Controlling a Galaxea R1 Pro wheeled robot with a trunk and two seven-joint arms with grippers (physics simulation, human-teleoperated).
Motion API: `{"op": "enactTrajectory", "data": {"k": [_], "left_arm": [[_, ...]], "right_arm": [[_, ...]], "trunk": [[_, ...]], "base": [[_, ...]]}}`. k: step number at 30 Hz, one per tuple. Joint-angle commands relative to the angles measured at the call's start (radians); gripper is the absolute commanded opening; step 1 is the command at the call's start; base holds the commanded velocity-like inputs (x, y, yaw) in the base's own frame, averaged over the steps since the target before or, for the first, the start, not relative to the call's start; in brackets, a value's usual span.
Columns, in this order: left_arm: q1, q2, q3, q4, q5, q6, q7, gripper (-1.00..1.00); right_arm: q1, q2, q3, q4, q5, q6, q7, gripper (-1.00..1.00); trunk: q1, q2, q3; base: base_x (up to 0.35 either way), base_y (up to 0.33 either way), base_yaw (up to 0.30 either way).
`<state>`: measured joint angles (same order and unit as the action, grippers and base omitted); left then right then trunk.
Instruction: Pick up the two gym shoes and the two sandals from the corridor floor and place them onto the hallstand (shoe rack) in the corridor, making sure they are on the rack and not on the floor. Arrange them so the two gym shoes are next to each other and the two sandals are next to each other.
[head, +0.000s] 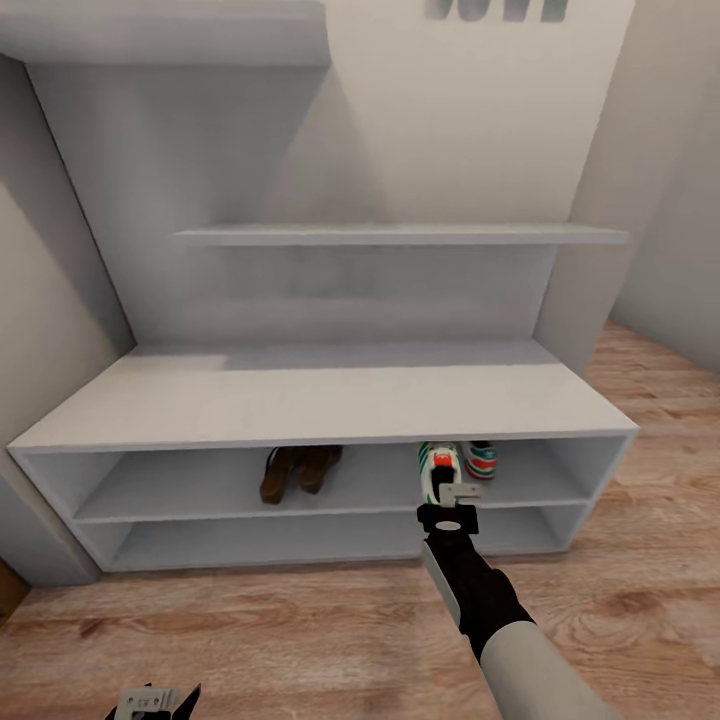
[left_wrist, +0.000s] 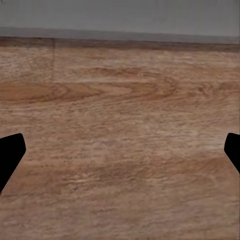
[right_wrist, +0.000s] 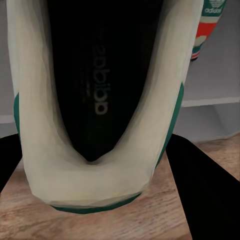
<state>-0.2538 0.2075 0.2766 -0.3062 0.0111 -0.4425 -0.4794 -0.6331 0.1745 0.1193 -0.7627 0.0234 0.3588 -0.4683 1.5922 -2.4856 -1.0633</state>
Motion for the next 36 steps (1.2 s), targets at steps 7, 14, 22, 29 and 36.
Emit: {"op": "enactTrajectory", "data": {"k": [7, 14, 22, 29, 36], "left_arm": [[-0.001, 0.0, 0.007, 0.001, 0.001, 0.0, -0.01, 1.0], [-0.001, 0.0, 0.007, 0.001, 0.001, 0.001, -0.01, 1.0], [-0.001, -0.001, 0.007, 0.001, 0.001, 0.0, -0.01, 1.0], [-0.001, -0.002, 0.003, 0.0, 0.0, -0.001, -0.013, 1.0], [-0.001, -0.002, 0.003, -0.001, 0.0, -0.001, -0.013, 1.0]], "right_arm": [[0.0, 0.0, 0.002, -0.001, 0.003, 0.008, -0.004, -1.0], [0.0, 0.0, 0.001, -0.001, 0.003, 0.008, -0.004, -1.0], [0.0, 0.0, 0.001, -0.001, 0.003, 0.008, -0.004, -1.0], [0.0, 0.0, 0.002, -0.001, 0.003, 0.008, -0.004, -1.0], [0.0, 0.0, 0.001, 0.0, 0.003, 0.008, -0.004, -1.0]], "trunk": [[0.0, 0.0, -0.001], [0.0, 0.0, -0.001], [0.0, 0.0, -0.001], [0.0, 0.0, -0.001], [0.009, -0.015, -0.019]], "base": [[0.033, 0.0, 0.0], [0.142, 0.0, 0.0], [0.069, 0.0, 0.0], [0.048, 0.0, 0.0], [0.002, 0.0, 0.0]]}}
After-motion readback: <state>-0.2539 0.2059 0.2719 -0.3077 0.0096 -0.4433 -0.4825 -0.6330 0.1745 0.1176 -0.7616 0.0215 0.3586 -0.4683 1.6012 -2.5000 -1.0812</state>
